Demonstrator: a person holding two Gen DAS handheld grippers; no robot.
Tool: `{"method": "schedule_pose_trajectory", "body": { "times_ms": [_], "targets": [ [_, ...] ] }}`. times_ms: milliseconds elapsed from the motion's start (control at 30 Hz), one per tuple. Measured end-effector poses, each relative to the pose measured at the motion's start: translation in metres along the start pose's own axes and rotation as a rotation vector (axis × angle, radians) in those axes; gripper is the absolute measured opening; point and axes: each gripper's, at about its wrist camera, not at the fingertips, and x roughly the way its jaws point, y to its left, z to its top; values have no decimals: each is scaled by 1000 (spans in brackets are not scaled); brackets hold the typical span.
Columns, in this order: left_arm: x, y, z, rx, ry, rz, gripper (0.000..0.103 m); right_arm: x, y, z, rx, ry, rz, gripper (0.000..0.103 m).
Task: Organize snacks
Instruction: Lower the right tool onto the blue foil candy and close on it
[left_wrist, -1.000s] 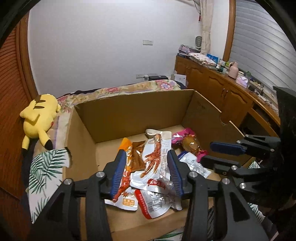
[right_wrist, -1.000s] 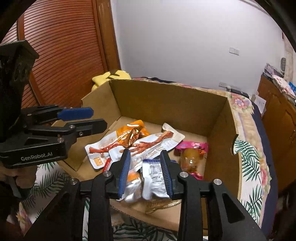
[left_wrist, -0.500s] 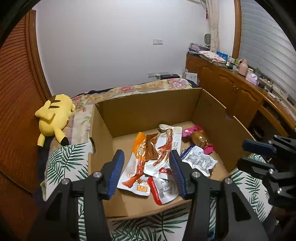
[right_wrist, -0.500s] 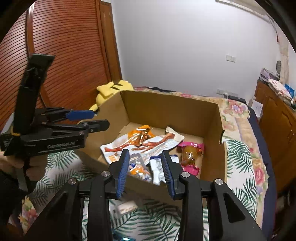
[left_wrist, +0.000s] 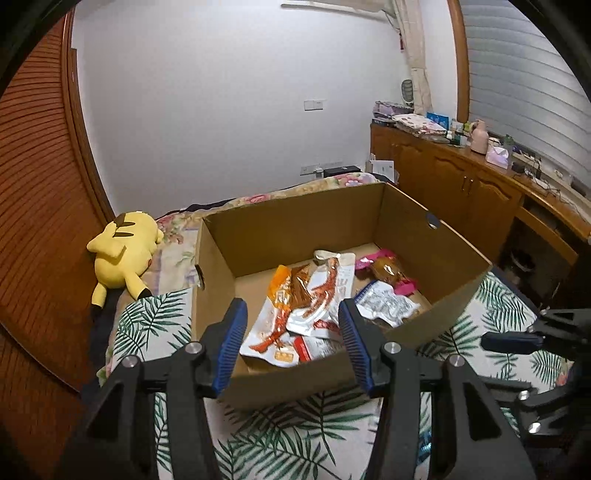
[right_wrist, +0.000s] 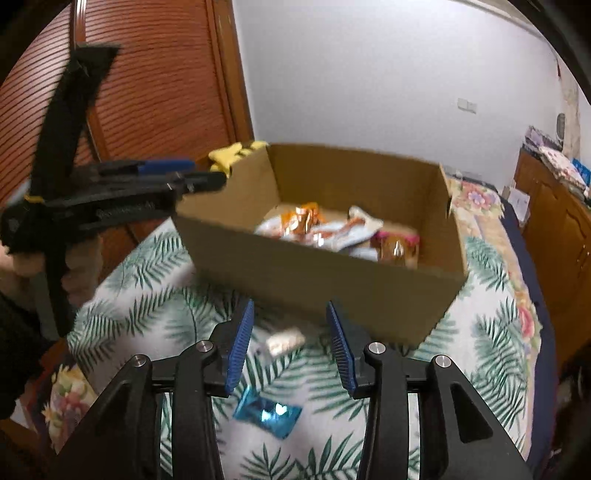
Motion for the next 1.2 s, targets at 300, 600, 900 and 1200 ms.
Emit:
{"method": "schedule_pose_trajectory", "body": {
  "times_ms": [300, 600, 900, 1200],
  "targets": [
    [-5, -16, -33, -2, 38, -27, 51, 23, 2, -44, -2, 110, 21, 42],
    [-2, -18, -69, -14, 55, -55, 51, 41, 5, -60, 11, 148, 73, 43],
    [9, -21, -98, -38, 113, -111, 51, 52, 10, -67, -5, 187, 108, 43],
    [22, -18, -111, -96, 167, -180, 55, 48, 14, -83, -40, 224, 110, 46]
  ]
}}
